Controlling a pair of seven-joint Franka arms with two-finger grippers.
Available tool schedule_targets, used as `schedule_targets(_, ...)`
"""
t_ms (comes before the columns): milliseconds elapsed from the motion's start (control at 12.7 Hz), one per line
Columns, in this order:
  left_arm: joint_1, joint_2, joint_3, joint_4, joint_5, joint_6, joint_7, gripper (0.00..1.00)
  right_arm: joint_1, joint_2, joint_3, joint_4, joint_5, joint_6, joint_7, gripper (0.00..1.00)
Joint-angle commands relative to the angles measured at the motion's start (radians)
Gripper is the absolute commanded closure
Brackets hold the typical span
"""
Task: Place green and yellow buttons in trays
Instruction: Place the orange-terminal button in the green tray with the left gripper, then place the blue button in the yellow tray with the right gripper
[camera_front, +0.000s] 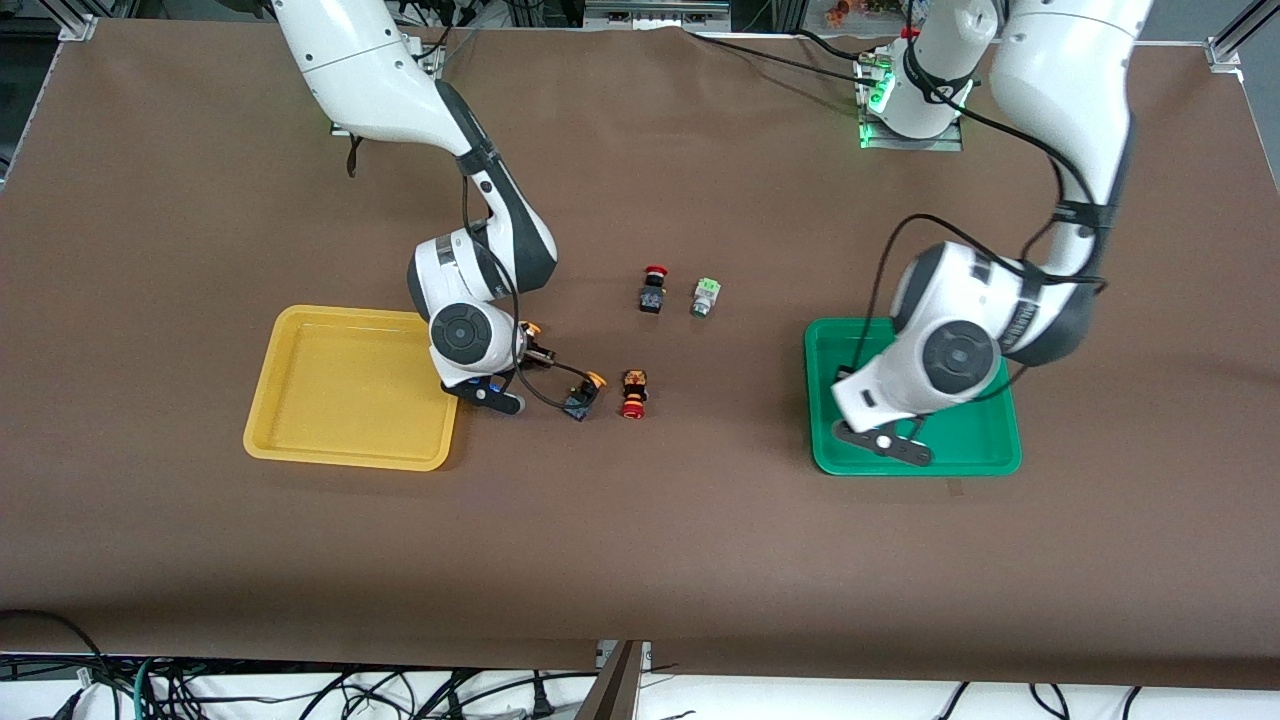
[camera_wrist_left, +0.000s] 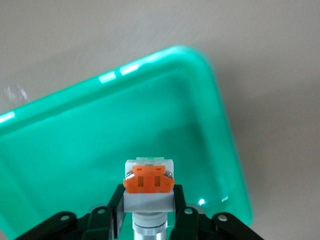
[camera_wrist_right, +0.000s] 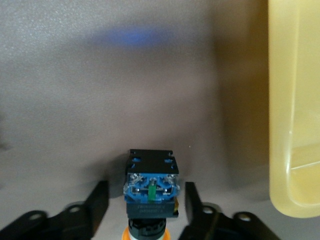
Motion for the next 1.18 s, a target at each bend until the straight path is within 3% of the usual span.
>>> schedule_targets(0, -0.004, 0.033, -0.02, -0.047, 0.015, 0.012, 0.02, 0.42, 0.002, -0.005, -0.008, 0.019, 0.015, -0.027, 0.006, 1.0)
schedule_targets(79, -0.004, 0.027, -0.02, -0.049, 0.015, 0.011, 0.023, 0.0, 0.001, -0.023, -0.014, 0.027, 0.012, -0.044, 0.005, 1.0)
schedule_targets(158, 0.003, -0.003, -0.022, -0.041, 0.016, -0.012, 0.034, 0.0, -0.002, -0.043, -0.024, 0.053, 0.006, -0.099, 0.005, 1.0)
schedule_targets(395, -0.009, -0.111, -0.037, 0.019, 0.001, -0.181, 0.025, 0.0, -0.022, -0.051, -0.167, 0.257, -0.009, -0.365, -0.072, 1.0)
schedule_targets(632, -0.014, -0.16, -0.169, 0.016, -0.045, -0.195, -0.223, 0.0, -0.129, -0.045, -0.206, 0.265, -0.017, -0.438, -0.254, 1.0)
schedule_targets(789, -0.021, -0.154, -0.27, -0.028, -0.048, -0.111, -0.414, 0.0, -0.189, -0.023, -0.204, 0.221, -0.023, -0.41, -0.375, 1.0)
schedule_targets(868, -0.053, -0.151, -0.284, -0.092, -0.041, -0.03, -0.446, 0.0, -0.202, -0.019, -0.204, 0.192, -0.021, -0.368, -0.391, 0.85)
schedule_targets(1026, -0.11, -0.153, -0.284, -0.269, -0.036, 0.23, -0.472, 0.0, -0.203, -0.008, -0.204, 0.176, -0.021, -0.349, -0.396, 0.29)
schedule_targets(1105, -0.121, -0.142, -0.284, -0.347, -0.036, 0.371, -0.473, 0.0, -0.202, -0.009, -0.203, 0.179, -0.017, -0.354, -0.396, 0.13)
